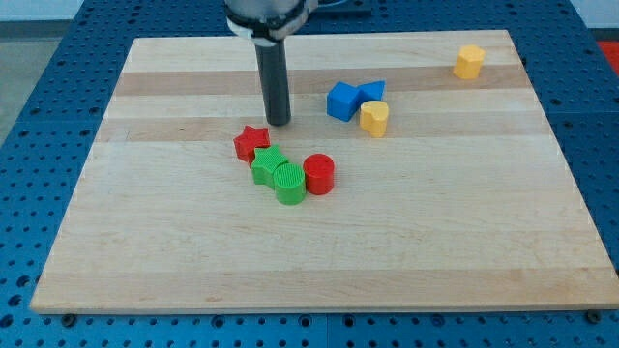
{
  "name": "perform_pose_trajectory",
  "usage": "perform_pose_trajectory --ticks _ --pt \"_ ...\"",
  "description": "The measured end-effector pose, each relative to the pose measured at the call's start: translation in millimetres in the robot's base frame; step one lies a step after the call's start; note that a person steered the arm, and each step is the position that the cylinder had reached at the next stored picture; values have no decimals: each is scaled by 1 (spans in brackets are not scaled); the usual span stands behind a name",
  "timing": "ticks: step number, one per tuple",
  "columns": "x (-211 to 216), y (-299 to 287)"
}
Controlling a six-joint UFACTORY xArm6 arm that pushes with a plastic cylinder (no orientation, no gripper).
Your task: Move the yellow hexagon to the group of blocks
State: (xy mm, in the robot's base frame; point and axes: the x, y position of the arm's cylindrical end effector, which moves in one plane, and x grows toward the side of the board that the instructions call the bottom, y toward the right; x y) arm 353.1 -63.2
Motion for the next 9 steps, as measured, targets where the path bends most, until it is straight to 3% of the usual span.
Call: perform_pose_trajectory --ticks 1,4,5,7,9 --pt "-48 13" --pt "-76 222" --pt "-95 263" --pt "-141 235" --pt "-143 393"
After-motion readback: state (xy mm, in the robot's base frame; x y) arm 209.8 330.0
